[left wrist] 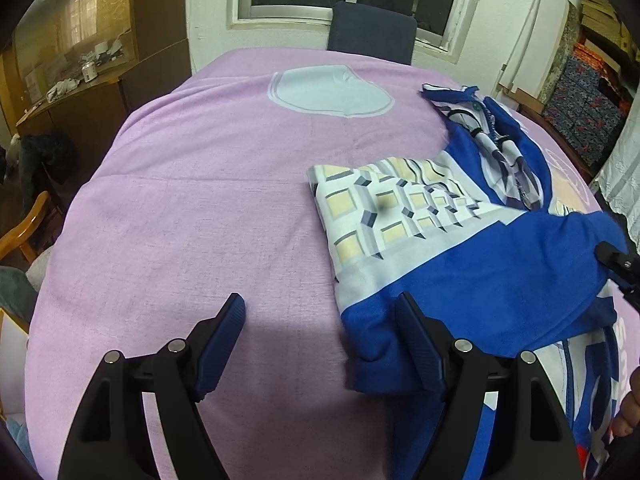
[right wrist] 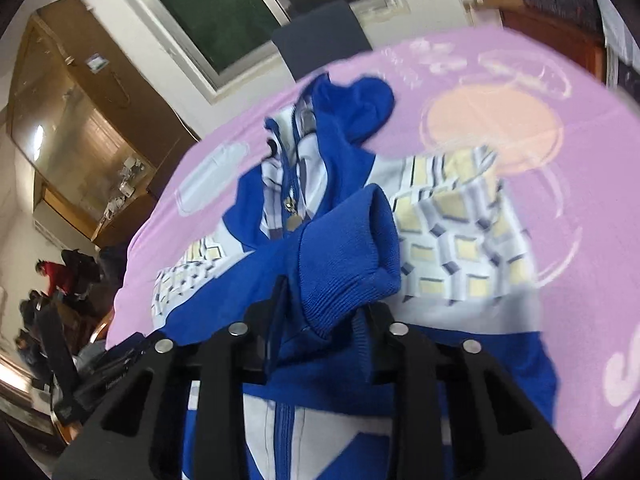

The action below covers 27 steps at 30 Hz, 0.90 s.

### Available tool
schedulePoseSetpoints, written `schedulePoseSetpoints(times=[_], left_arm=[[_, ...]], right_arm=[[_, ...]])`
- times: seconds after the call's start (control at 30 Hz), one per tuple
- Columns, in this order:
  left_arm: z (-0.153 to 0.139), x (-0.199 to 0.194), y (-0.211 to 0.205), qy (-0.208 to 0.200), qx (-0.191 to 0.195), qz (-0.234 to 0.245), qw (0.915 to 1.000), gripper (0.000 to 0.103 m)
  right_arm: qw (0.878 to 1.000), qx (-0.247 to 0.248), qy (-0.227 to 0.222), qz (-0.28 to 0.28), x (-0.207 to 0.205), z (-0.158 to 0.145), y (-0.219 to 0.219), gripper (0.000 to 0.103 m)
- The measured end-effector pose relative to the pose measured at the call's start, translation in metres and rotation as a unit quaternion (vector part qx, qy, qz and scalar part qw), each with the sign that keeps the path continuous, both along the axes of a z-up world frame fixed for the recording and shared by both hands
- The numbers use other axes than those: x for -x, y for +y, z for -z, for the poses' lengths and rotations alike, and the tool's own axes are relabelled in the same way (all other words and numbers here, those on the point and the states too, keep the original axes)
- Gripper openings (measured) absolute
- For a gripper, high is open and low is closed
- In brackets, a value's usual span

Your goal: Fold large clothes

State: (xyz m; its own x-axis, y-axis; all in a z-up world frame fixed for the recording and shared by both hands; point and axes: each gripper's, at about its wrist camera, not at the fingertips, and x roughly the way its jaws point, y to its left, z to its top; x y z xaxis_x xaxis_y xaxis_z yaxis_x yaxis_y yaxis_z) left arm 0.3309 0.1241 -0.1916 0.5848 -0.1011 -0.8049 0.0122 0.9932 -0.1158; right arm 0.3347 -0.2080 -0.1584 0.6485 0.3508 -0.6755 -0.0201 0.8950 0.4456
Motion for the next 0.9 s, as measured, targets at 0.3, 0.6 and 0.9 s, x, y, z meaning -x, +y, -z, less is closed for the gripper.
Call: schedulePoseSetpoints(times=[0.3, 0.6, 0.9], left_arm=[[0.002, 0.0, -0.003, 0.0, -0.017, -0.001, 0.9998, 0.087], [-0.034, 0.019, -0.02, -0.065, -0.01, 0.006, 0.9978, 0.085], [-0.022, -0.011, -0.105, -0.03, -0.07, 0.09, 0.993, 0.085]], right_arm=[[0.997, 0.071, 0.037, 0.013, 0.002, 0.016, -0.01, 0.063], [0.995, 0.092, -0.034, 0.021, 0.03, -0.036, -0.037, 0.049], [0.992, 0.11, 0.012, -0.062, -0.003, 0.002, 0.008, 0.041]])
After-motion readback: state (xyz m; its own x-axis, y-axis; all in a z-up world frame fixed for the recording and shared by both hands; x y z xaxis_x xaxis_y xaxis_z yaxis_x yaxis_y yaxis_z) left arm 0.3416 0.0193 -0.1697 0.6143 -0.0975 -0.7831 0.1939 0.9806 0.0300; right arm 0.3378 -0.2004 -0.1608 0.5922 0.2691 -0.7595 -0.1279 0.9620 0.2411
